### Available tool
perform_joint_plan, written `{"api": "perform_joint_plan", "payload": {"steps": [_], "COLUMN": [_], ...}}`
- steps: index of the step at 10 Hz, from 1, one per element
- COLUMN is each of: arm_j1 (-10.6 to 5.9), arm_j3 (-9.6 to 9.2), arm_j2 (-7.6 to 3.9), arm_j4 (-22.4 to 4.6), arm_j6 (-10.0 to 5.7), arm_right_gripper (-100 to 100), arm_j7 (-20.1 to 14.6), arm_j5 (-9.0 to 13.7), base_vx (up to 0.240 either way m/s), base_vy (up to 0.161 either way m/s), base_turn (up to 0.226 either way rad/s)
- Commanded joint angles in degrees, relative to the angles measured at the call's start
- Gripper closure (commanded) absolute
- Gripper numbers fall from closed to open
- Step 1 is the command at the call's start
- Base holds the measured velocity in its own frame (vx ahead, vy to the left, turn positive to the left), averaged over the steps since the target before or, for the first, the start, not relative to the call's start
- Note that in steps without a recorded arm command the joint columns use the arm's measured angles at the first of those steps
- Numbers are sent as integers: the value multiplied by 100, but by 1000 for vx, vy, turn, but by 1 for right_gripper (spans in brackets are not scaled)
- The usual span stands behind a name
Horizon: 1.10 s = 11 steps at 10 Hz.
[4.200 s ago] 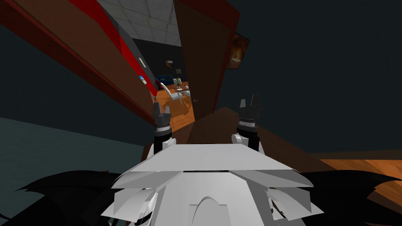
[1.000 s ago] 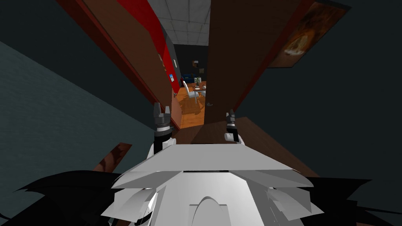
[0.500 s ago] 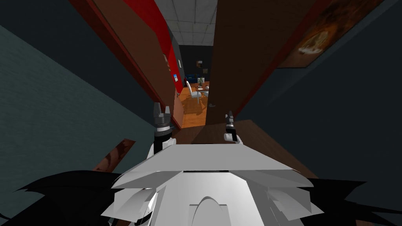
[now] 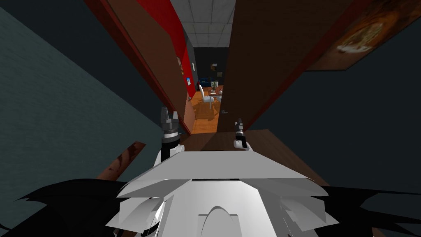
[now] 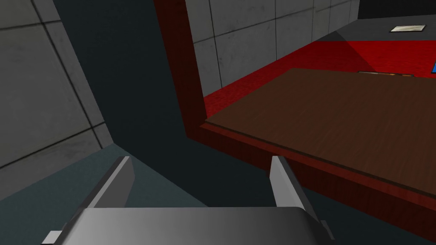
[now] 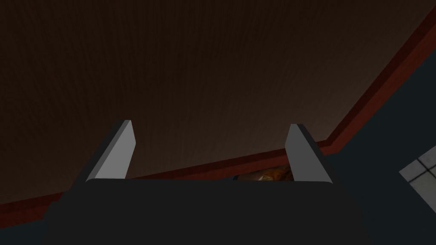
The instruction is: Push the door open
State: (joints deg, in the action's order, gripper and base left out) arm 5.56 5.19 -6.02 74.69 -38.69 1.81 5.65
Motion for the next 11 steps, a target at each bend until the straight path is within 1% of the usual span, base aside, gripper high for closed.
{"api": "perform_joint_plan", "payload": {"steps": [1, 2, 3, 4, 6, 7, 10, 11], "arm_j1": [-114, -114, -195, -195, -349, -349, -568, -638], "arm_j3": [27, 27, 43, 43, 72, 72, 115, 128], "arm_j2": [-26, -26, -37, -37, -54, -54, -78, -85], "arm_j4": [-286, -395, -571, -638, -1049, -1100, -1756, -1902], "arm_j6": [-44, -44, -89, -89, -175, -175, -297, -336], "arm_right_gripper": [-100, -100, -100, -100, -100, -100, -100, -100], "arm_j7": [-16, -16, -21, -21, -30, -30, -44, -48], "arm_j5": [55, 55, 87, 87, 148, 148, 234, 262], "base_vx": [81, 54, 48, 37, 50, 46, 69, 80], "base_vy": [-46, -37, -26, -21, -37, -34, -40, -65], "base_turn": [180, 57, 122, 77, 160, 65, 150, 182]}}
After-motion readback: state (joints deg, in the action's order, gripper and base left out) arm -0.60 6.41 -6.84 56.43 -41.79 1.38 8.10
